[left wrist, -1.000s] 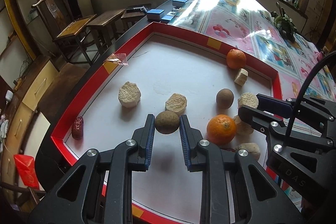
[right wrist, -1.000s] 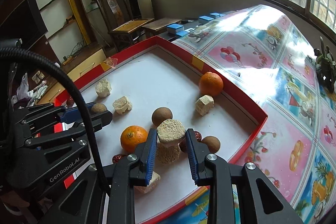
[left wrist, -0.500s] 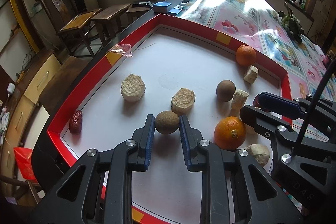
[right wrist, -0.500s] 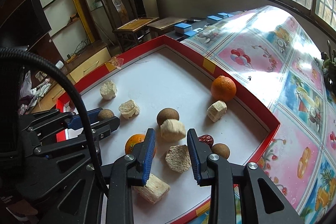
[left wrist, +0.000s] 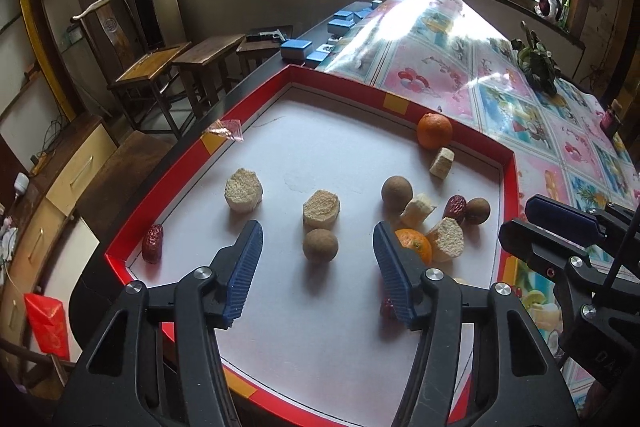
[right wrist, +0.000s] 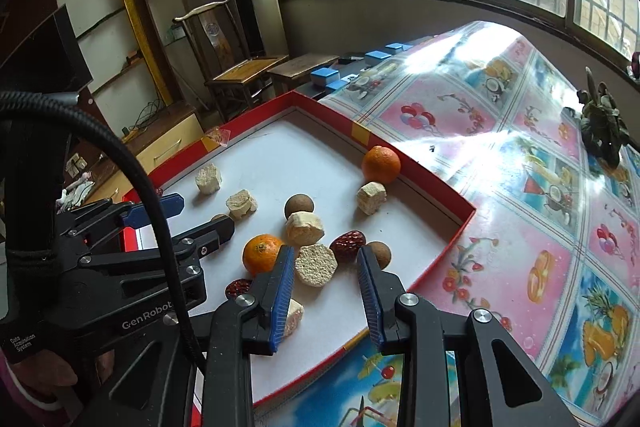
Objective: Organize fruits
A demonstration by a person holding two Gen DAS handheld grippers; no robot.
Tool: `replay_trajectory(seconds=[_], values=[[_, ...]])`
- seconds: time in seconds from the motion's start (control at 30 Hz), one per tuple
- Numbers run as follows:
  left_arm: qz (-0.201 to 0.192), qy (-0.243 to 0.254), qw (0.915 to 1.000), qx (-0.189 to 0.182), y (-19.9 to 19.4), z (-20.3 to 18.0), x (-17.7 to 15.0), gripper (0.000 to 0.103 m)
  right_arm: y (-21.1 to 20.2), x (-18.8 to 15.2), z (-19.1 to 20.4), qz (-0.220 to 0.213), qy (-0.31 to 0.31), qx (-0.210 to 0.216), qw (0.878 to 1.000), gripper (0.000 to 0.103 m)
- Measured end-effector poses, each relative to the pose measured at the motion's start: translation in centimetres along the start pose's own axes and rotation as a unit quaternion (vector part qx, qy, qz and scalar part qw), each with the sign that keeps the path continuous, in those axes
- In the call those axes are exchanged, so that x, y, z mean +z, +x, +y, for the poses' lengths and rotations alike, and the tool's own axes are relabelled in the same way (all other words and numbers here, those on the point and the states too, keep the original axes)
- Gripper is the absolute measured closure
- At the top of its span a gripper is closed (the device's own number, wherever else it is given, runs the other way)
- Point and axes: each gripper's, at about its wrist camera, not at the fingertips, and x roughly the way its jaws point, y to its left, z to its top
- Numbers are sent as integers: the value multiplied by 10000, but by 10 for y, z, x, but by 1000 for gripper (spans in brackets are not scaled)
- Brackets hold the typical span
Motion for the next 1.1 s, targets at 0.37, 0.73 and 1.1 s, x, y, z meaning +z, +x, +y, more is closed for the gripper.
replay_trajectory(seconds=[0.37, 0.73, 1.1], values=[[-614, 134, 9980, 37, -43, -28, 11, 25, -52, -22, -25, -476, 271, -282, 9981, 59], [-654, 289, 9974, 118, -51, -49, 3, 23, -65, -39, -37, -756, 468, -413, 9952, 42], [-572, 206, 9981, 99, -45, -46, 1, 23, -62, -39, -31, -738, 394, -440, 9955, 39]])
